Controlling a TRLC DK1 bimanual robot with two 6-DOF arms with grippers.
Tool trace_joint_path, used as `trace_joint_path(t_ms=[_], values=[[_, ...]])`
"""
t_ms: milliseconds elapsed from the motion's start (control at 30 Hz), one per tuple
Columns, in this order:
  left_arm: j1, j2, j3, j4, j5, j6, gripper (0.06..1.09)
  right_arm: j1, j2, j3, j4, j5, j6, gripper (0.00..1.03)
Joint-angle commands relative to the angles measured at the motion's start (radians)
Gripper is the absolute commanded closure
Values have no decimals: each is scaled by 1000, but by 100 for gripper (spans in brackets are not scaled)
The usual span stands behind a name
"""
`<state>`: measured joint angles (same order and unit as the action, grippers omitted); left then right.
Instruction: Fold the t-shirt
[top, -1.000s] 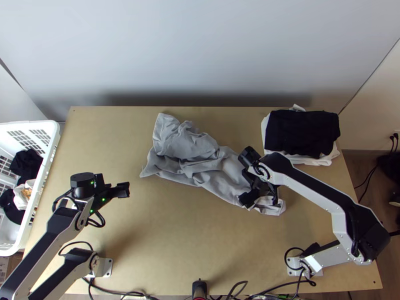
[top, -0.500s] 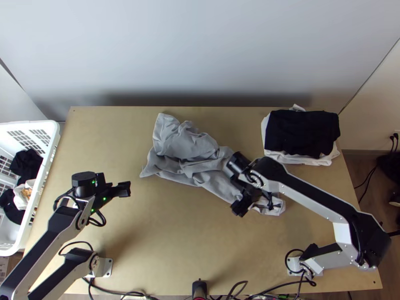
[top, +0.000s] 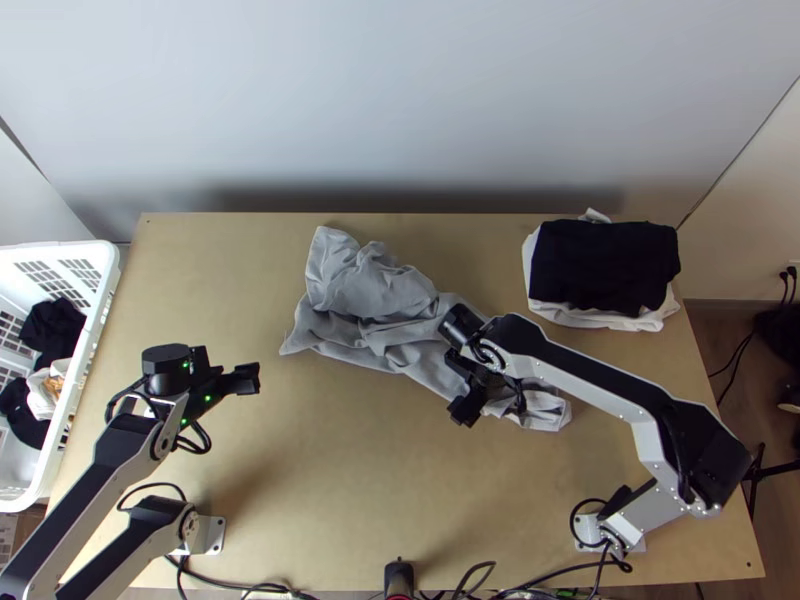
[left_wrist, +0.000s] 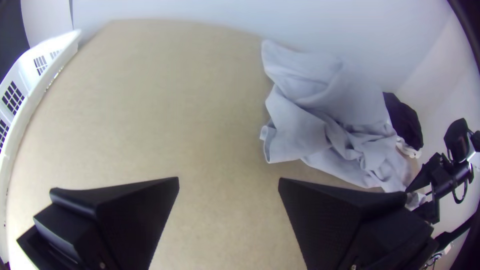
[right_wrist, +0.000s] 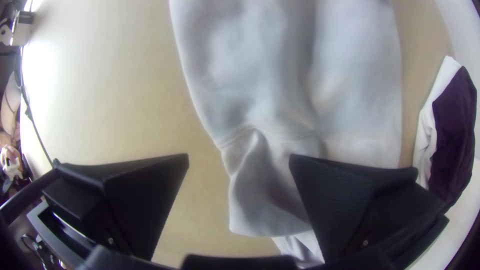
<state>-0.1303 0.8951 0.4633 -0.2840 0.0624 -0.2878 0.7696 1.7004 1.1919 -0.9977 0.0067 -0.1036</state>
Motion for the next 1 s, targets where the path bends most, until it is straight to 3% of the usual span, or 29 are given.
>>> trace_joint_path(t_ms=[0,300,400,500,533,967], values=[[6,-10,0,-6,1,3,11,-36,54,-5,67,1,-27,10],[12,-19,6,-9,-1,4,11,-102,99,-43,157,-1,-56,18],[15,-25,6,-15,-1,4,11,-110,88,-54,185,-2,-67,49],[20,-24,6,-15,-1,6,11,-115,81,-58,200,-25,-79,92],[20,-22,6,-15,-1,6,11,-116,77,-58,202,-27,-79,101],[6,8,1,0,1,-17,11,-136,-183,-9,171,-51,-73,100]])
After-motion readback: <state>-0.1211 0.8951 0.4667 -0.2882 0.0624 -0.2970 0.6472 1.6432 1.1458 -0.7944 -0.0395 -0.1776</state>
